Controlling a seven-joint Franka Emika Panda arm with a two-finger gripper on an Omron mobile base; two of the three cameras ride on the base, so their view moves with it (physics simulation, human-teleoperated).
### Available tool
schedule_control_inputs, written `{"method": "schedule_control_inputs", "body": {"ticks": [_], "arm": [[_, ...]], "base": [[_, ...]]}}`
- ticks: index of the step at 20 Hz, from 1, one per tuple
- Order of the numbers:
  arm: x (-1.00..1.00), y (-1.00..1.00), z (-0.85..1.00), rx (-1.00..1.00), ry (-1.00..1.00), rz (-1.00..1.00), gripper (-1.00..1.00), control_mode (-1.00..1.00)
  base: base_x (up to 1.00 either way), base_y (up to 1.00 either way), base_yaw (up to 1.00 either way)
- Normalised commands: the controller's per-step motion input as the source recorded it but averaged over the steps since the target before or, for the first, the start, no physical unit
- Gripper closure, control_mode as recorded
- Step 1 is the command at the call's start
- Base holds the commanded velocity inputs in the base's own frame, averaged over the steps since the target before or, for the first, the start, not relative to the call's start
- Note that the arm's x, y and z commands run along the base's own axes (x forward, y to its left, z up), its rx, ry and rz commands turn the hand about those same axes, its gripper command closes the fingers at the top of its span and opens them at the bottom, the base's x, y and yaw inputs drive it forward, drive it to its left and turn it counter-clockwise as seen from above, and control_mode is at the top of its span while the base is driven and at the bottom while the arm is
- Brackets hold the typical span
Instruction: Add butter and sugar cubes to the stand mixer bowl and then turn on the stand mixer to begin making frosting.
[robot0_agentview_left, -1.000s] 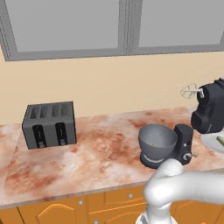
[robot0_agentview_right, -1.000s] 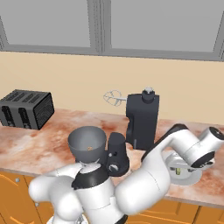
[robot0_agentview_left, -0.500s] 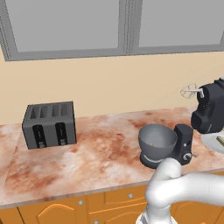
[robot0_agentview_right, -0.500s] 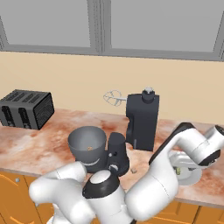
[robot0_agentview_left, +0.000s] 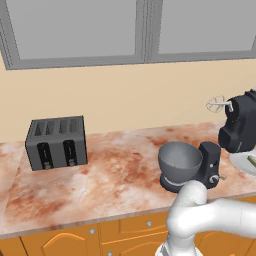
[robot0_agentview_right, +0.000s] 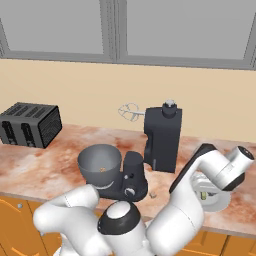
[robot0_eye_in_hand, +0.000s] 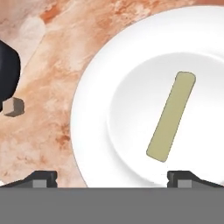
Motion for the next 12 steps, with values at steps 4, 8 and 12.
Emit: {"method": "schedule_control_inputs", "body": {"ticks": [4,8,12], "arm": [[0.58,0.0,-0.05,0.0,0.0,0.0,-1.0,-1.0],[0.51,-0.04,-0.1,0.0,0.02,0.0,-1.0,-1.0],[0.22,-0.3,-0.23,0.0,0.04,-0.01,-1.0,-1.0]], "base": [[0.0,0.0,0.0],[0.0,0.0,0.0],[0.0,0.0,0.0]]}}
